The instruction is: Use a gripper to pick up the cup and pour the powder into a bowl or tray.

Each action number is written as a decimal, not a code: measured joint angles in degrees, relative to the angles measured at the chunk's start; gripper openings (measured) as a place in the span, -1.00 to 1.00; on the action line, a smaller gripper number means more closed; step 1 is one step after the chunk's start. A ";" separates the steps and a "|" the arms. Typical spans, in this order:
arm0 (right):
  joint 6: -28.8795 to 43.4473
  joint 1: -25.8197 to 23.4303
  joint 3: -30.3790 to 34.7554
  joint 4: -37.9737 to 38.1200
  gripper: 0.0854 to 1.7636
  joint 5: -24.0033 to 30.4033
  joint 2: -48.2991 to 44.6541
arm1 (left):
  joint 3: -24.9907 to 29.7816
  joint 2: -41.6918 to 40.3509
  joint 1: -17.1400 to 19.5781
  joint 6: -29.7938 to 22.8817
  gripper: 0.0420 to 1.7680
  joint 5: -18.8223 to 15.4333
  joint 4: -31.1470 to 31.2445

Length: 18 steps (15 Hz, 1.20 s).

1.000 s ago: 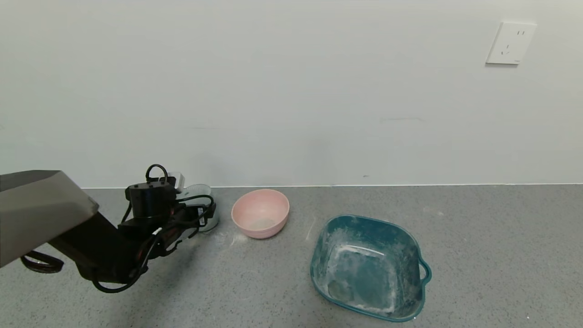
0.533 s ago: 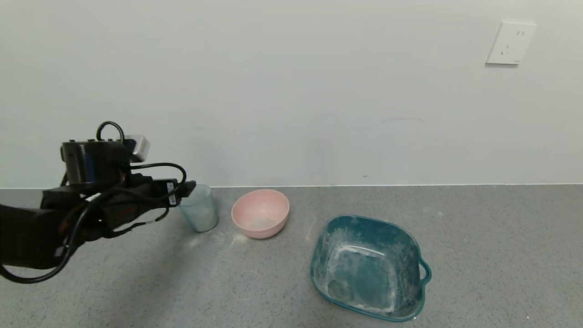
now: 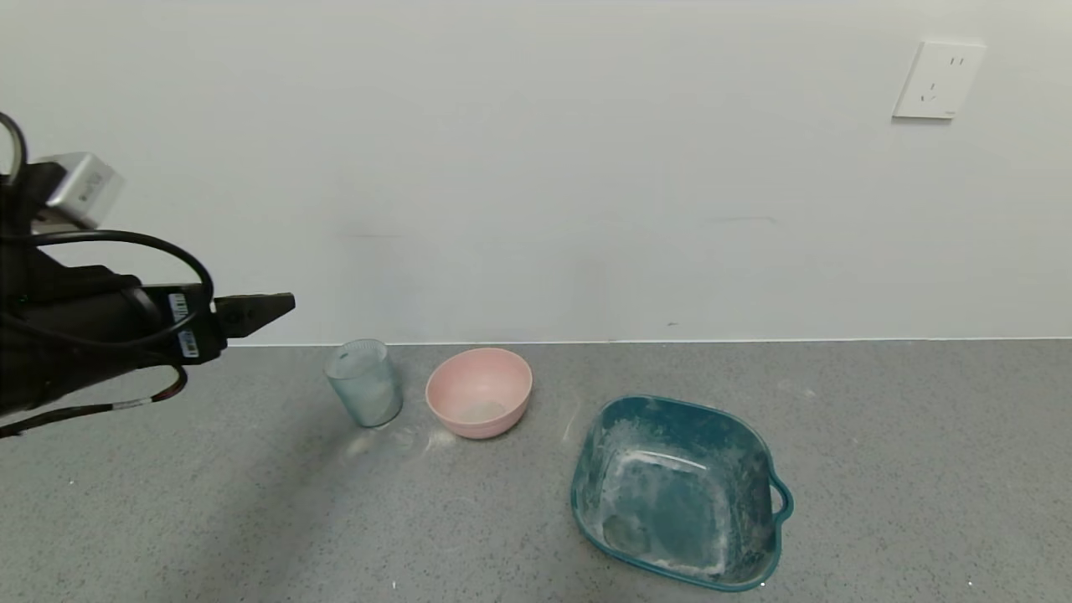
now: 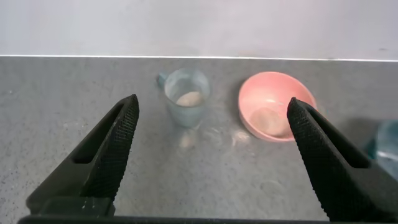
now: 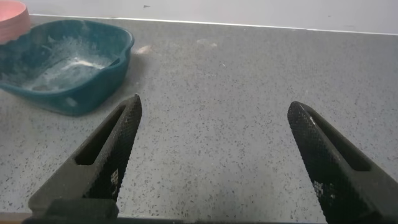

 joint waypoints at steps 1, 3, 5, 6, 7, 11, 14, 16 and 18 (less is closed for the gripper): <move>0.02 0.00 0.00 0.02 0.94 0.00 0.00 | 0.77 -3.17 0.06 0.02 0.93 -1.50 1.26; 0.00 0.00 0.00 0.00 0.94 0.00 0.00 | 3.11 -9.11 0.06 0.07 0.93 -3.16 2.78; 0.00 0.00 0.00 0.00 0.94 0.00 0.00 | 6.01 -15.32 0.06 0.13 0.93 -3.57 3.77; 0.00 0.00 0.00 0.00 0.94 0.00 0.00 | 7.33 -18.16 0.06 0.27 0.93 -3.68 4.96; 0.00 0.00 0.00 0.00 0.94 0.00 0.00 | 8.52 -21.53 0.04 0.46 0.94 -3.79 6.63; 0.00 0.00 0.00 0.00 0.94 0.00 0.00 | 11.65 -34.51 -0.13 1.43 0.94 -3.90 13.00; 0.00 0.00 0.00 0.00 0.94 0.00 0.00 | 13.18 -44.22 -0.35 2.08 0.94 -3.90 19.55; 0.00 0.00 0.00 0.00 0.94 0.00 0.00 | 13.86 -50.29 -0.44 2.17 0.94 -3.60 22.75; 0.00 0.00 0.00 0.00 0.94 0.00 0.00 | 14.69 -55.10 -0.21 2.10 0.94 -2.74 24.16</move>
